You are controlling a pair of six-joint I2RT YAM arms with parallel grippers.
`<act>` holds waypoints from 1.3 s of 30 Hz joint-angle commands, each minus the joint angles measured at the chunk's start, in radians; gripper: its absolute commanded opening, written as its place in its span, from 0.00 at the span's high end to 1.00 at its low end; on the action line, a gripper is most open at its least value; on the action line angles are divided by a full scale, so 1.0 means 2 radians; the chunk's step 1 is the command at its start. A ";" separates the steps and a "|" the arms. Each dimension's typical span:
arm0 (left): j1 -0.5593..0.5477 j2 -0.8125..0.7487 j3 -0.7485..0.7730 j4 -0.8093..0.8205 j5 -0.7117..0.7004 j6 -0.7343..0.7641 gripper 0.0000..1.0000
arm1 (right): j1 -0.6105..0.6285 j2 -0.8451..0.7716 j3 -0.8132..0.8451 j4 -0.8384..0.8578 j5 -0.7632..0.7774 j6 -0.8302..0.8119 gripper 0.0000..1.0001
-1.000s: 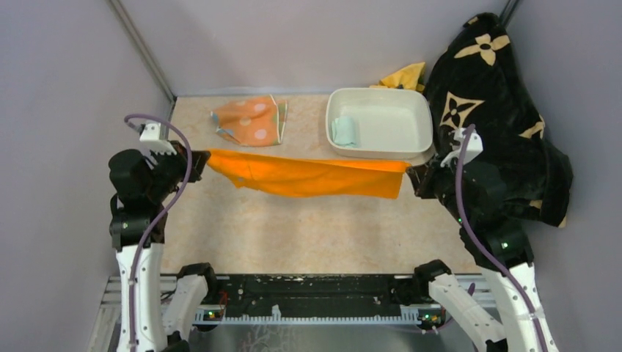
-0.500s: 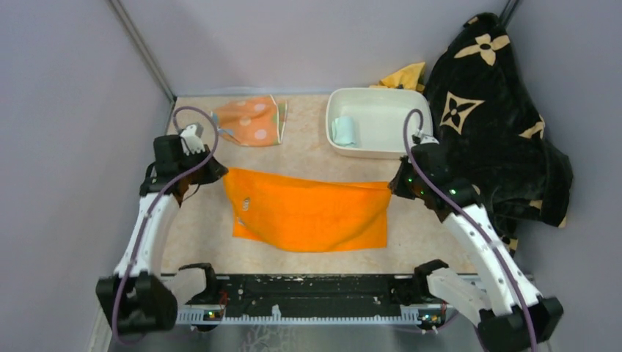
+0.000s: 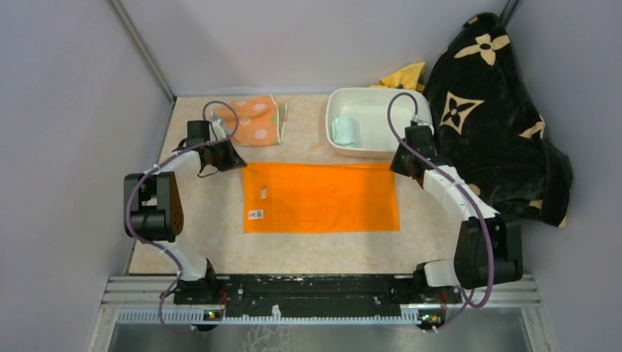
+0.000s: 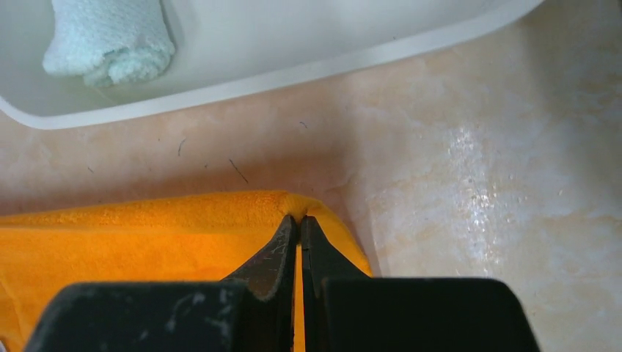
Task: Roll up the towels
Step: Flatten out the towel at the center of the board, then fold the towel at the center of the board.
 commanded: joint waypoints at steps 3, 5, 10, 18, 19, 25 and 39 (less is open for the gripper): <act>0.000 -0.023 -0.002 0.051 0.012 0.010 1.00 | -0.011 -0.012 0.035 0.023 -0.013 -0.018 1.00; 0.000 -0.047 -0.021 0.046 0.003 0.002 1.00 | -0.013 -0.026 0.027 0.000 -0.019 -0.014 1.00; 0.000 -0.114 -0.080 0.016 -0.008 -0.025 1.00 | -0.014 -0.079 -0.013 -0.044 -0.032 0.007 1.00; 0.000 -0.254 -0.176 -0.030 -0.039 -0.047 1.00 | -0.014 -0.167 -0.078 -0.112 -0.032 0.055 1.00; 0.000 -0.270 -0.186 -0.038 -0.046 -0.049 1.00 | -0.015 -0.176 -0.088 -0.118 -0.030 0.061 1.00; -0.001 -0.328 -0.238 -0.057 -0.041 -0.071 0.98 | -0.015 -0.215 -0.138 -0.140 -0.011 0.103 1.00; -0.009 -0.377 -0.293 -0.105 -0.060 -0.196 0.60 | -0.015 -0.191 -0.202 -0.101 -0.014 0.125 0.91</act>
